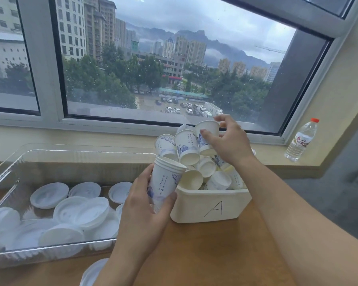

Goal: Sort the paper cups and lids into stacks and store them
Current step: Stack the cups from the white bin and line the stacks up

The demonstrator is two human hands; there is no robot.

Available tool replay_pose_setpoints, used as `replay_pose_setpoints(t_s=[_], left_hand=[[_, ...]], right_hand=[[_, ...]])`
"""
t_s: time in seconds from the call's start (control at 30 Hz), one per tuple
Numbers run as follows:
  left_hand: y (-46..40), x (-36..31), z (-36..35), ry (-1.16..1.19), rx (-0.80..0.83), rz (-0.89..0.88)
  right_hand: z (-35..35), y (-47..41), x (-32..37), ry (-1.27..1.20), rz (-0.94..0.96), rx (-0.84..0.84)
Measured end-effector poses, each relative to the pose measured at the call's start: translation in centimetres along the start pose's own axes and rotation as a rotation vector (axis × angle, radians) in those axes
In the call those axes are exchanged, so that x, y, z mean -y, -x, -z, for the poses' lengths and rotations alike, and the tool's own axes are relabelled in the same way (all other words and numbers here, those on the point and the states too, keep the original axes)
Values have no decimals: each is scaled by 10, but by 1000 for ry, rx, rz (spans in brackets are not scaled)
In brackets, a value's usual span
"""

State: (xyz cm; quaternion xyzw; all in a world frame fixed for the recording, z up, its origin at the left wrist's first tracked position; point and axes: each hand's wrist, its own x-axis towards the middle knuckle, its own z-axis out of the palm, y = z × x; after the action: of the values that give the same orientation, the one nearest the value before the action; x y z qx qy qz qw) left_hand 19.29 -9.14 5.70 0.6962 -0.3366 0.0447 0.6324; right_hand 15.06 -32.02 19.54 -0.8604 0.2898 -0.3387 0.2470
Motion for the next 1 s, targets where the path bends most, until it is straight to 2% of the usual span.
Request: replay_pose_setpoints(t_s=[0.3,0.5,0.6,0.7,0.83,1.0], left_hand=[[-1,2,0,16,-20,2],[0,1,0,17,-9,2],[1,-1,-1,23,-11,-4],[1,-3,-1,49,-25,1],[3,-6,0,45,-25,-32],[5,-9,-1,27,-27,-50]], right_hand=[[-10,-2,7,68,-6,-38],[-2,3,12,-5,20,-121],[8,12,17,-117,32,-157],[17,29,27,-381,69,-169],[13,56,44,-653,124,-52],[-4,75,51,-775,103,42]])
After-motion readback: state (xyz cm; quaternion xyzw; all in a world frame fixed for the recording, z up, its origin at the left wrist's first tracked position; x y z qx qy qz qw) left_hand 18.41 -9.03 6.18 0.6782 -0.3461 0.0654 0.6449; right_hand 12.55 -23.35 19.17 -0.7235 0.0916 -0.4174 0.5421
